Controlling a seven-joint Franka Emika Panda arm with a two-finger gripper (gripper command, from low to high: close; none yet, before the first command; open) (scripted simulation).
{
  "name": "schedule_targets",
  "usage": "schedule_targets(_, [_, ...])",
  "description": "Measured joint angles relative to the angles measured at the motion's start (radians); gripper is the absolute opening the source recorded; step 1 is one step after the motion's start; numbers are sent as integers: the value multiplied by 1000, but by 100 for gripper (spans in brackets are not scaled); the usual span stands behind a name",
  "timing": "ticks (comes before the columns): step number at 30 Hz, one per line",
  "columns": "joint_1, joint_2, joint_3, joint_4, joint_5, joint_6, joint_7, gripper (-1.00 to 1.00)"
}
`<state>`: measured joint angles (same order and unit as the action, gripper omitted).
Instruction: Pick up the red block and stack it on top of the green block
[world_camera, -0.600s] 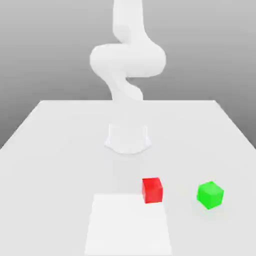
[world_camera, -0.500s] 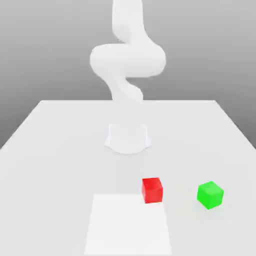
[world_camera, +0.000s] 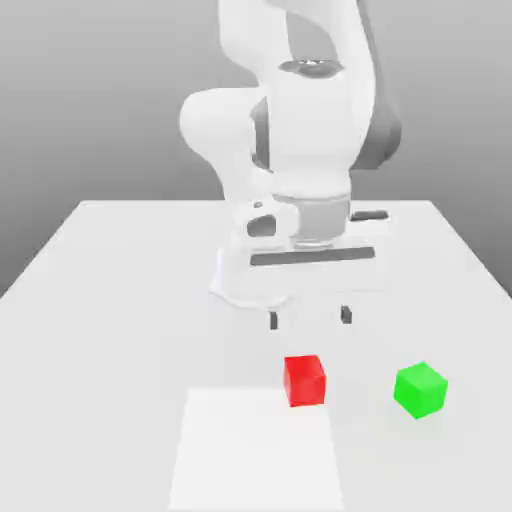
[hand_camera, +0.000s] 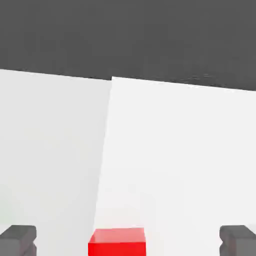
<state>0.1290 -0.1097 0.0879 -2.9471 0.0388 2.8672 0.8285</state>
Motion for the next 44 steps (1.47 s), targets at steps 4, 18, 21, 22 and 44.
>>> schedule_targets(4, [17,178,-24,4,-57,147,42,0])
schedule_targets(18, [44,148,-44,-2,-41,122,32,-100])
schedule_targets(21, [47,43,-41,-17,-22,31,20,-100])
schedule_targets(22, [48,8,-41,-23,-20,1,19,-100])
schedule_targets(44, [312,228,97,211,-118,-17,-139,100])
